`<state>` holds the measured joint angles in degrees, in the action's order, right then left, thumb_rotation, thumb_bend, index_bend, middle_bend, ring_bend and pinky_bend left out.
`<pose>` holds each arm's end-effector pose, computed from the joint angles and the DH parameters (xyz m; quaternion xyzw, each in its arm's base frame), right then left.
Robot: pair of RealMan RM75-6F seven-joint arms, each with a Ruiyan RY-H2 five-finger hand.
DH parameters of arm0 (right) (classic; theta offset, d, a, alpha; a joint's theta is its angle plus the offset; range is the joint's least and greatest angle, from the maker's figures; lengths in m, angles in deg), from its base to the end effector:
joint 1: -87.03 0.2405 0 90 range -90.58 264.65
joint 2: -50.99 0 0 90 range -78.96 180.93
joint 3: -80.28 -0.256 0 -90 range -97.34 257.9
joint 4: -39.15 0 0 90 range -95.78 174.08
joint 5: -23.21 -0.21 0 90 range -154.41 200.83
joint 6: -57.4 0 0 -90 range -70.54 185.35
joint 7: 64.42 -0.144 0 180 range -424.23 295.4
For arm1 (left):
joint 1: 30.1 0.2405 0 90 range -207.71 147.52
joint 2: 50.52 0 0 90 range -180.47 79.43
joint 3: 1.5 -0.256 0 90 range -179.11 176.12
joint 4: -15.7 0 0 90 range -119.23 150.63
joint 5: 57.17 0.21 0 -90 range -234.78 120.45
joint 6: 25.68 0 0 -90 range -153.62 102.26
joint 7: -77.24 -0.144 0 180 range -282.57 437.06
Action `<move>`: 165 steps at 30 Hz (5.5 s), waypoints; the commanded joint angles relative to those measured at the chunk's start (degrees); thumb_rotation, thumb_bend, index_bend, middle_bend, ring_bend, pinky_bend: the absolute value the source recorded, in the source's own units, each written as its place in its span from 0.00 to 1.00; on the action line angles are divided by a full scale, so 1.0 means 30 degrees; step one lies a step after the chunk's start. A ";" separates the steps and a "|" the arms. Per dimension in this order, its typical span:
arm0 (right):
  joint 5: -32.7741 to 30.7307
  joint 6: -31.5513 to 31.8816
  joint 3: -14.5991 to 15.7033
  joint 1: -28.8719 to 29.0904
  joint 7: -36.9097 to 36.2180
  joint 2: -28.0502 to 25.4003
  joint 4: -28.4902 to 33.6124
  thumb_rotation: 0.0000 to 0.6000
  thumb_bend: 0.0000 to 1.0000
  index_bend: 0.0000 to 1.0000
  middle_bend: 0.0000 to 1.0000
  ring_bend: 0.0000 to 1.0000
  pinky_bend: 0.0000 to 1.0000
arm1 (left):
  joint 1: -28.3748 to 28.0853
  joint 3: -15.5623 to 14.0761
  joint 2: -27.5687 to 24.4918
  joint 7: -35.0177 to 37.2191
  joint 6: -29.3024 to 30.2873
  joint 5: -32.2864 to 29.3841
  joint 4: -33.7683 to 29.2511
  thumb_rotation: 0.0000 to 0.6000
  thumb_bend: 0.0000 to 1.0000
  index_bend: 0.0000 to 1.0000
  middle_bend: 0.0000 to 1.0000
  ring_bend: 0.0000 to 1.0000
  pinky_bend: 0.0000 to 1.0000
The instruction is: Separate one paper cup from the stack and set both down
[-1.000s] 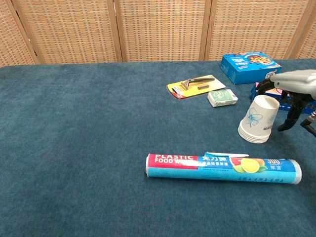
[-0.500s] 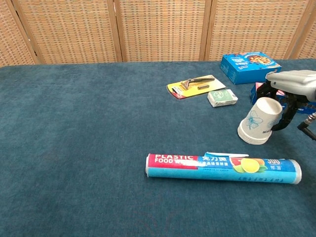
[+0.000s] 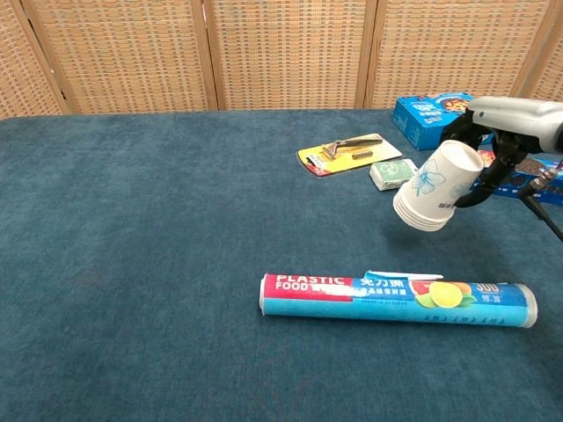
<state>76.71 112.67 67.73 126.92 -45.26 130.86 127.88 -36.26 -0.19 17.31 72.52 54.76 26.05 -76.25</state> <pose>-0.1869 -0.3594 0.0403 0.6802 -0.4370 0.3479 0.4746 -0.3148 0.1812 0.1264 -0.6125 -0.4151 -0.3479 0.5758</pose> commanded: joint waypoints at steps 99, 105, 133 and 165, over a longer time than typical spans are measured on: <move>-1.3575 -0.3072 -0.5334 0.8587 -0.4403 -0.1131 0.2406 1.00 0.26 0.75 0.62 0.48 0.73 | -0.7847 0.8315 1.1425 1.8206 -0.5560 -0.6654 0.1449 1.00 0.16 0.49 0.00 0.00 0.00; -1.3483 -0.2990 -0.5207 0.8470 -0.4694 -0.1340 0.2541 1.00 0.26 0.75 0.62 0.48 0.73 | -0.8294 0.8374 1.1740 1.7816 -0.5989 -0.6474 0.1549 1.00 0.23 0.49 0.00 0.00 0.00; -1.2988 -0.3145 -0.4647 0.8336 -0.5461 -0.1582 0.2544 1.00 0.26 0.75 0.62 0.48 0.73 | -0.9322 0.8570 1.2723 1.7383 -0.7036 -0.6373 0.1824 1.00 0.37 0.49 0.00 0.00 0.00; -1.2695 -0.3366 -0.4297 0.8094 -0.6008 -0.1966 0.2619 1.00 0.26 0.75 0.62 0.48 0.73 | -1.0155 0.9052 1.3797 1.7201 -0.7537 -0.6727 0.2132 1.00 0.41 0.53 0.01 0.00 0.00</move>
<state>38.60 102.60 54.83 151.22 -63.26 124.98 135.75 -66.71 26.98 58.67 124.14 32.16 5.87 -69.88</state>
